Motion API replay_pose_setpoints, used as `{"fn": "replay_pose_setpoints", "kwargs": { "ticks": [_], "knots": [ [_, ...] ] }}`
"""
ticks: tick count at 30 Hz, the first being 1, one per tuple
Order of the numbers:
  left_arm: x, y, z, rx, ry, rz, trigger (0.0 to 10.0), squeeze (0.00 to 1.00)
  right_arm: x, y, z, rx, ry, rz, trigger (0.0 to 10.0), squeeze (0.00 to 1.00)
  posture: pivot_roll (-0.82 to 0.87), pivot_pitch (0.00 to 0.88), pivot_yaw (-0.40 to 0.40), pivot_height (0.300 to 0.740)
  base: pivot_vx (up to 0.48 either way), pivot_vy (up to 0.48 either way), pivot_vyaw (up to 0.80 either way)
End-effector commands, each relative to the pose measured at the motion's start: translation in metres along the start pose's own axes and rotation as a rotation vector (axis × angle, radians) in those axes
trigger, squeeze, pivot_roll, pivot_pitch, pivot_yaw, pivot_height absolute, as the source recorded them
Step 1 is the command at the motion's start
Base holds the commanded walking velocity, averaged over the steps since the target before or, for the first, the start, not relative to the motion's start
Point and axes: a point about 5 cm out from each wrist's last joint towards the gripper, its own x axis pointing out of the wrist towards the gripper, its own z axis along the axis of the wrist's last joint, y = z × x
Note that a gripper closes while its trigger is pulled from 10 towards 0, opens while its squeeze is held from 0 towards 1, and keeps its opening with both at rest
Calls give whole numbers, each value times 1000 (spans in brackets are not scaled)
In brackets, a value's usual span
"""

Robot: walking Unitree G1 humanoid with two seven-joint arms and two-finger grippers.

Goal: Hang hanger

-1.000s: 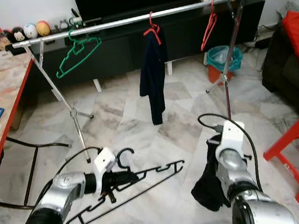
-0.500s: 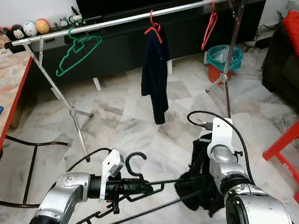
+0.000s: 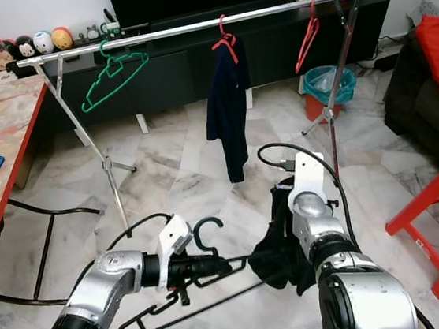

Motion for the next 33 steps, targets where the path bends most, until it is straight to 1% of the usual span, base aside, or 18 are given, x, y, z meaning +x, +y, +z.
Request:
{"fn": "replay_pose_setpoints", "kwargs": {
  "ticks": [1, 4, 10, 13, 15, 19, 20, 24, 27, 28, 29, 30, 31, 32, 33],
  "knots": [
    [-2, 6, -1, 10, 20, 50, 10000, 0, -1, 10, 20, -18, -61, 31, 10000, 0, -78, 0, 34, 740, 0, 0, 0],
    [1, 8, -1, 6, 17, 89, 10000, 0, -4, 15, 25, -34, -76, 54, 10000, 0, -81, 0, 35, 740, 0, 0, 0],
    [6, 14, 2, -1, 13, 173, 10000, 0, -5, 16, 27, -45, -76, 61, 10000, 0, -81, 0, 36, 740, 0, 0, 0],
    [8, 17, 5, 5, -9, 215, 10000, 0, -6, 18, 29, -48, -79, 69, 10000, 0, -81, 0, 37, 740, 0, 0, 0],
    [8, 18, 5, 6, -11, 224, 10000, 0, -7, 18, 29, -50, -78, 69, 10000, 0, -81, 0, 37, 740, 0, 0, 0],
    [8, 25, 10, -1, -28, 311, 10000, 0, -8, 18, 29, -53, -75, 73, 10000, 0, -78, 0, 38, 740, 0, 0, 0],
    [7, 30, 12, -10, -35, 355, 10000, 0, -9, 19, 29, -56, -74, 78, 10000, 0, -78, 0, 39, 740, 0, 0, 0],
    [6, 35, 17, 0, -60, 413, 10000, 0, -11, 21, 31, -60, -77, 84, 10000, 0, -78, 0, 40, 740, 0, 0, 0],
    [4, 39, 21, -8, -85, 450, 10000, 0, -12, 21, 31, -66, -76, 88, 10000, 0, -78, 0, 40, 740, 0, 0, 0],
    [4, 39, 21, -8, -85, 450, 10000, 0, -12, 21, 31, -66, -76, 88, 10000, 0, -78, 0, 40, 740, 0, 0, 0],
    [4, 38, 24, -19, -105, 442, 10000, 0, -12, 21, 28, -71, -71, 91, 10000, 0, -78, 0, 41, 740, 0, 0, 0],
    [5, 36, 25, -23, -119, 411, 10000, 0, -12, 20, 27, -73, -64, 88, 10000, 0, -77, 0, 40, 740, 0, 0, 0],
    [5, 36, 25, -23, -119, 411, 10000, 0, -12, 20, 27, -73, -64, 88, 10000, 0, -77, 0, 40, 740, 0, 0, 0],
    [7, 30, 27, -29, -139, 341, 10000, 0, -12, 19, 23, -75, -50, 83, 10000, 0, -77, 0, 40, 740, 0, 0, 0],
    [8, 27, 27, -28, -145, 303, 10000, 0, -12, 18, 21, -76, -45, 82, 10000, 0, -77, 0, 40, 740, 0, 0, 0]
  ]
}}
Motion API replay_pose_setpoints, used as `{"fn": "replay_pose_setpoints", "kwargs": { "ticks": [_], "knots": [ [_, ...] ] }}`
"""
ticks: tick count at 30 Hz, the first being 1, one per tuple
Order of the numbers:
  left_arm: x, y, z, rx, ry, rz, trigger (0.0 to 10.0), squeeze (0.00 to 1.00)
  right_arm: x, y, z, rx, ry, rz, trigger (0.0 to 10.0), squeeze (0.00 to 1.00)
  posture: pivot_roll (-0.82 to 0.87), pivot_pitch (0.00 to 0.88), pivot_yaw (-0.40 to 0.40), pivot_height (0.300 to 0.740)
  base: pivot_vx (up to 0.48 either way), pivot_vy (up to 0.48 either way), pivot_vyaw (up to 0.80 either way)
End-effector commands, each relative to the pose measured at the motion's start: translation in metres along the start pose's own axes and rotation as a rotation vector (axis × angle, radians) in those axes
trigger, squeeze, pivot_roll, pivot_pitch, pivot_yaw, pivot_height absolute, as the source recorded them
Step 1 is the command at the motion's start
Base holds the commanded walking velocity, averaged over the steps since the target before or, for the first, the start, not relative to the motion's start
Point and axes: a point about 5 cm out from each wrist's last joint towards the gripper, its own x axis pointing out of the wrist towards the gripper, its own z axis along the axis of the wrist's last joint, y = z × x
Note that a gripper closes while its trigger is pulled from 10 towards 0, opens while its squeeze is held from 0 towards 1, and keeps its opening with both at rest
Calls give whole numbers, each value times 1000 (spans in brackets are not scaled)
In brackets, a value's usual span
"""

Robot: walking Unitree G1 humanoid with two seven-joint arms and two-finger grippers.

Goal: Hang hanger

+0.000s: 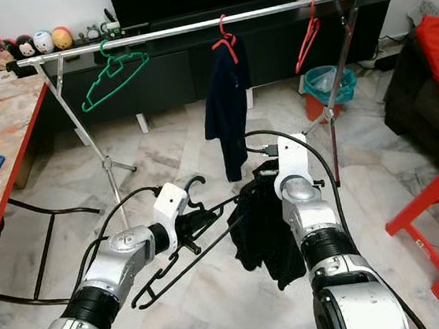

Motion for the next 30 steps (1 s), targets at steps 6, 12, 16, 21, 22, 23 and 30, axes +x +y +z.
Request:
{"fn": "replay_pose_setpoints", "kwargs": {
  "ticks": [6, 12, 16, 21, 22, 23, 30],
  "knots": [
    [-5, -20, 3, -40, -32, -228, 10000, 0, -2, 0, -8, -14, 36, -16, 10000, 0, -69, 0, 35, 740, 0, 0, 0],
    [-4, -19, 3, -51, -36, -214, 10000, 0, -6, 10, -8, -12, 43, 20, 10000, 0, -68, 0, 33, 740, 0, 0, 0],
    [-1, -20, 5, -55, -34, -191, 10000, 0, -16, 20, 6, -47, -18, 40, 10000, 0, -70, 0, 34, 740, 0, 0, 0],
    [1, -16, 5, -52, -25, -137, 10000, 0, -23, 22, 17, -37, -44, 47, 10000, 0, -76, 0, 37, 740, 0, 0, 0],
    [1, -16, 5, -52, -25, -137, 10000, 0, -23, 22, 17, -37, -44, 47, 10000, 0, -76, 0, 37, 740, 0, 0, 0],
    [2, -15, 5, -54, -27, -116, 10000, 0, -25, 23, 17, -37, -46, 49, 10000, 0, -75, 0, 38, 740, 0, 0, 0],
    [2, 0, 11, -64, -41, 47, 10000, 0, -41, 18, 11, -33, -37, 11, 10000, 0, -75, 0, 41, 740, 0, 0, 0]
  ]
}}
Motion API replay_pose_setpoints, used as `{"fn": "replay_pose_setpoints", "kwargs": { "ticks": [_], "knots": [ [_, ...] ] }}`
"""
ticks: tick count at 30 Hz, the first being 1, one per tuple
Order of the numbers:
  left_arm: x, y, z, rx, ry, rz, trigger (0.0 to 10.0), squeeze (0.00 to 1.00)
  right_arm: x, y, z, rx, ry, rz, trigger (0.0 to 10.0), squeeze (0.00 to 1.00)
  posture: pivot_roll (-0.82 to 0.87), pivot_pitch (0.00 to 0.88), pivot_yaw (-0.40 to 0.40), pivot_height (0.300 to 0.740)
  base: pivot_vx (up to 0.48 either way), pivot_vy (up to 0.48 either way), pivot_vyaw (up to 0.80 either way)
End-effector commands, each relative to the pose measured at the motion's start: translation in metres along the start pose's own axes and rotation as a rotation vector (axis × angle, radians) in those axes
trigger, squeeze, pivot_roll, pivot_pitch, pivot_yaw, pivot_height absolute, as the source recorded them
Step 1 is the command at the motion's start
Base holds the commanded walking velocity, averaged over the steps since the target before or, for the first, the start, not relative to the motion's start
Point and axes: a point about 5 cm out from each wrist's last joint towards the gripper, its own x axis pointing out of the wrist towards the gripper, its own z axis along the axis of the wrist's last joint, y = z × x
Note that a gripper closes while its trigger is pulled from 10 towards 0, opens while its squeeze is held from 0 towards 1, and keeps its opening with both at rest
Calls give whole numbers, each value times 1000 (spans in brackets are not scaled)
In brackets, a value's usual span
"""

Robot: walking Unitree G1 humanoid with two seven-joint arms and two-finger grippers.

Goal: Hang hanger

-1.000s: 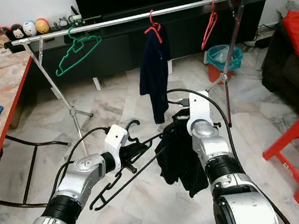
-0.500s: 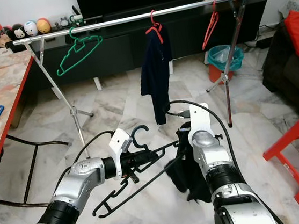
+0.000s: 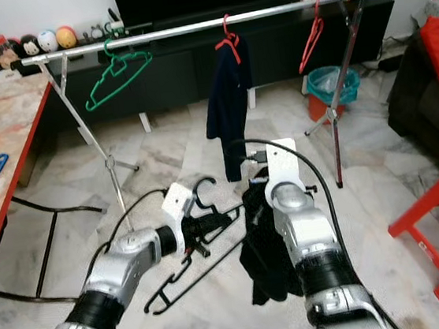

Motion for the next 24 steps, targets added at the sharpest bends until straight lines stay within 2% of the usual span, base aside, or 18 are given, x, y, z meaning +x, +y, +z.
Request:
{"fn": "replay_pose_setpoints", "kwargs": {
  "ticks": [1, 6, 10, 13, 15, 24],
  "knots": [
    [-3, 8, 4, 15, -6, 56, 10000, 0, -6, 1, 6, -1, -24, -2, 10000, 0, -76, 0, 42, 740, 0, 0, 0],
    [-6, 24, 10, 3, -5, 195, 10000, 0, -11, -1, 1, 9, -5, -23, 10000, 0, -70, 0, 44, 740, 0, 0, 0],
    [-8, 25, 10, 4, 14, 169, 10000, 0, -13, -4, 0, 4, -4, -40, 10000, 0, -71, 0, 45, 740, 0, 0, 0],
    [-13, 24, 8, 42, 52, 105, 10000, 0, -13, -11, -2, -4, -3, -72, 10000, 0, -71, 0, 46, 740, 0, 0, 0],
    [-21, 25, 5, 96, 88, 61, 10000, 0, -13, -17, -6, -18, 11, -96, 10000, 0, -68, 0, 44, 740, 0, 0, 0],
    [-20, 26, 13, 76, 21, 81, 10000, 0, -15, -13, -9, -25, 25, -81, 10000, 0, -66, 0, 41, 740, 0, 0, 0]
  ]
}}
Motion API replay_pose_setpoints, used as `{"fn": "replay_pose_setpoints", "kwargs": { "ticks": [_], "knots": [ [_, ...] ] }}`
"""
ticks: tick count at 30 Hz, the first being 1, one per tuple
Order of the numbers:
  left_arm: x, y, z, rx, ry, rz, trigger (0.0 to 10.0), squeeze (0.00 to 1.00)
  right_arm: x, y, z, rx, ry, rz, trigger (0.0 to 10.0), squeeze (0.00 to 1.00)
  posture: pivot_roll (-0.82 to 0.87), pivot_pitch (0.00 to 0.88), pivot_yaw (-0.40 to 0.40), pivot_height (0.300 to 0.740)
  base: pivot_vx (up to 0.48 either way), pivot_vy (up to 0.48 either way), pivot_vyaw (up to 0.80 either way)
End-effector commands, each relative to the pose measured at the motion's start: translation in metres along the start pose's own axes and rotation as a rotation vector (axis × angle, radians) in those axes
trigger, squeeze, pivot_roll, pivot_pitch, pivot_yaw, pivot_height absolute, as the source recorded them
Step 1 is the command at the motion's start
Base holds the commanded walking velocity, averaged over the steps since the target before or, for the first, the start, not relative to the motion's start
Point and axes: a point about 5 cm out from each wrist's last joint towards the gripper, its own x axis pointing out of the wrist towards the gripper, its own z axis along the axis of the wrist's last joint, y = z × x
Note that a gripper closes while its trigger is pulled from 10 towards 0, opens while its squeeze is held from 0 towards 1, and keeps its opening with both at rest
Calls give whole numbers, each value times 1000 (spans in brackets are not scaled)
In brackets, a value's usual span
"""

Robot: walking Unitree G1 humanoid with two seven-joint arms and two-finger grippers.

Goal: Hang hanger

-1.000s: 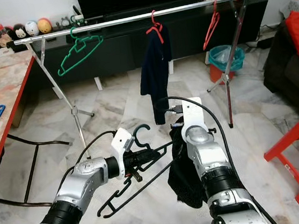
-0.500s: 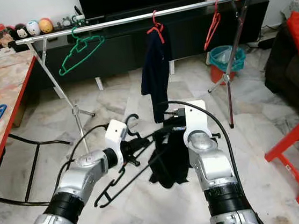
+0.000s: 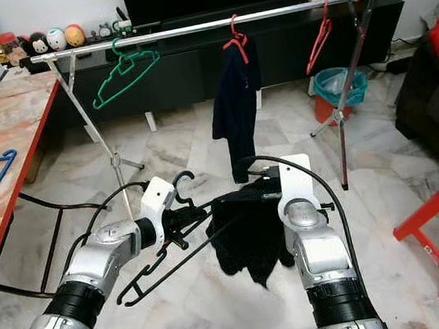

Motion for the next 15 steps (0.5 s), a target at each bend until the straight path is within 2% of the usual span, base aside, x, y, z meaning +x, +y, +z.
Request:
{"fn": "replay_pose_setpoints", "kwargs": {
  "ticks": [1, 8, 10, 15],
  "knots": [
    [-2, -1, 12, 7, -61, -17, 10000, 0, -4, 3, 9, -6, -34, 6, 10000, 0, -67, 0, 40, 740, 0, 0, 0],
    [-3, -22, 13, -30, -95, -200, 10000, 0, -7, 7, 16, -3, -59, 25, 10000, 0, -67, 0, 40, 740, 0, 0, 0],
    [-5, -31, 12, -25, -90, -288, 10000, 0, -9, 10, 19, -4, -66, 37, 10000, 0, -64, 0, 39, 740, 0, 0, 0],
    [-8, -39, 12, -43, -93, -354, 10000, 0, -11, 13, 22, 2, -74, 40, 10000, 0, -63, 0, 39, 740, 0, 0, 0]
  ]
}}
